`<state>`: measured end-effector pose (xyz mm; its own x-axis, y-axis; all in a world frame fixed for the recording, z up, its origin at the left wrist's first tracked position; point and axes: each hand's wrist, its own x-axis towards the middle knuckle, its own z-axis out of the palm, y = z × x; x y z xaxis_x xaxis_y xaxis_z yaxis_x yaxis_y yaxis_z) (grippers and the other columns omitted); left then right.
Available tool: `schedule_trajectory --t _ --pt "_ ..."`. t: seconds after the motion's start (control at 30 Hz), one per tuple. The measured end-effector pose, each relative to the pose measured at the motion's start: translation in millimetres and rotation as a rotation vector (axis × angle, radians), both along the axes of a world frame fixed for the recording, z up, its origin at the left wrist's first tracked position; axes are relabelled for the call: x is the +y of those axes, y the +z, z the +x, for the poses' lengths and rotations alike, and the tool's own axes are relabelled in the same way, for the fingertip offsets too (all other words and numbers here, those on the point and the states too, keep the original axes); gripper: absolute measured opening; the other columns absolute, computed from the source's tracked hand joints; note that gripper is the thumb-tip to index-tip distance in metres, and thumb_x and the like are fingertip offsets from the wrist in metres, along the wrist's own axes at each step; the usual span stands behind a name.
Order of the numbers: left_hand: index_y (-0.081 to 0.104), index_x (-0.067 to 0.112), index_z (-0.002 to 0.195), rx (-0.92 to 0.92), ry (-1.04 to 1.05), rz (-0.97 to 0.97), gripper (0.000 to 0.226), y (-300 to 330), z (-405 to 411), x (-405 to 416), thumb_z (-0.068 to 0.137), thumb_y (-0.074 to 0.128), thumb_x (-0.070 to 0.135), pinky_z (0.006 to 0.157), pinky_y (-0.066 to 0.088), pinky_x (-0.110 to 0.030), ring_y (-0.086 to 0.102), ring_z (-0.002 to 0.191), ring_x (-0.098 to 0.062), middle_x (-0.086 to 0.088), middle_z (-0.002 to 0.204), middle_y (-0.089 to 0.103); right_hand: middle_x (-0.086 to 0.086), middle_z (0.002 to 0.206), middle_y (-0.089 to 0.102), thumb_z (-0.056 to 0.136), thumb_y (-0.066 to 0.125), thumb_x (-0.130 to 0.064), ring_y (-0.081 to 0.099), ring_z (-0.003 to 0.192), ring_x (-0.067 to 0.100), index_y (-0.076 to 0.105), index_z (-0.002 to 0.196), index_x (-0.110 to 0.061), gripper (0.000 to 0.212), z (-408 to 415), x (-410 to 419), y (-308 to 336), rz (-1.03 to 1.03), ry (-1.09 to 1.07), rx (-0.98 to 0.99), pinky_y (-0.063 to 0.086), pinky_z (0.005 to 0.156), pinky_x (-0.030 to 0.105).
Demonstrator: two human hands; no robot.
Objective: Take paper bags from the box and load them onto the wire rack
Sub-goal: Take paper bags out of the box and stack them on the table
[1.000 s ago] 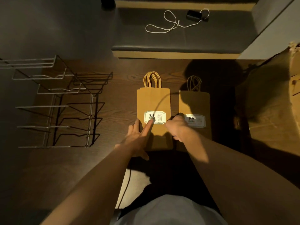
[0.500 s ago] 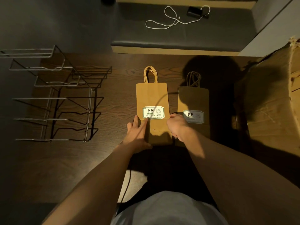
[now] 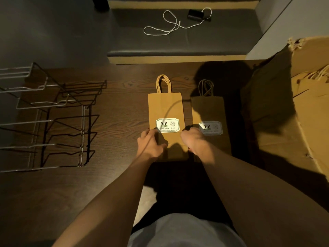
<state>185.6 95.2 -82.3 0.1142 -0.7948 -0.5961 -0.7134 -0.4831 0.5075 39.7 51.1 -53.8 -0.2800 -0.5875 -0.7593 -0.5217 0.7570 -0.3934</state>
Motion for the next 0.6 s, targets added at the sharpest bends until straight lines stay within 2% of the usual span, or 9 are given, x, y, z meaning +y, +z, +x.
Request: schedule_trajectory --t 0.13,0.27,0.37,0.47,0.53,0.6 --pt "0.046 0.014 0.143 -0.074 -0.065 0.003 0.065 3.8 -10.1 -0.5 0.086 0.071 0.029 0.115 0.022 -0.033 0.025 0.143 -0.030 -0.015 0.156 0.028 0.013 0.124 0.059 0.094 0.046 -0.008 0.056 0.103 0.026 0.054 0.125 -0.006 0.033 -3.8 1.3 1.2 0.006 -0.003 0.000 0.049 0.087 0.032" --pt "0.050 0.012 0.139 -0.074 -0.042 0.012 0.060 6.6 -12.5 -1.1 0.085 0.070 0.031 0.115 0.028 -0.037 0.033 0.140 -0.030 -0.015 0.151 0.036 0.015 0.128 0.057 0.094 0.047 -0.009 0.057 0.115 0.030 0.050 0.130 -0.003 0.036 -1.6 5.5 2.3 0.012 -0.007 0.015 0.048 0.094 0.032" --pt "0.051 0.012 0.136 -0.059 -0.013 -0.020 0.057 7.9 -11.2 -1.5 0.086 0.069 0.031 0.110 0.036 -0.038 0.043 0.130 -0.029 -0.011 0.139 0.048 0.015 0.129 0.056 0.094 0.046 -0.009 0.057 0.116 0.032 0.049 0.132 -0.003 0.039 -0.4 6.7 3.5 0.007 0.011 0.025 0.048 0.096 0.035" --pt "0.050 0.014 0.136 -0.019 0.034 -0.030 0.054 9.0 -9.3 -2.0 0.088 0.068 0.029 0.104 0.039 -0.031 0.049 0.126 -0.028 -0.011 0.136 0.052 0.015 0.122 0.057 0.095 0.045 -0.007 0.057 0.108 0.029 0.050 0.131 -0.003 0.036 -0.8 6.6 4.9 0.011 0.023 0.017 0.047 0.084 0.032" --pt "0.050 0.016 0.137 0.039 0.095 -0.018 0.051 10.8 -6.9 -2.7 0.090 0.067 0.027 0.100 0.041 -0.028 0.052 0.124 -0.026 -0.009 0.136 0.054 0.014 0.119 0.058 0.095 0.044 -0.007 0.056 0.102 0.027 0.051 0.128 -0.002 0.034 -0.6 6.7 5.0 0.014 0.020 0.010 0.045 0.081 0.031" --pt "0.050 0.017 0.136 0.070 0.138 -0.010 0.049 12.6 -3.9 -3.5 0.091 0.066 0.026 0.099 0.043 -0.026 0.055 0.122 -0.025 -0.008 0.134 0.058 0.015 0.125 0.058 0.096 0.044 -0.007 0.057 0.107 0.028 0.051 0.128 -0.003 0.033 -0.7 6.8 2.7 0.008 0.010 0.005 0.043 0.082 0.029"
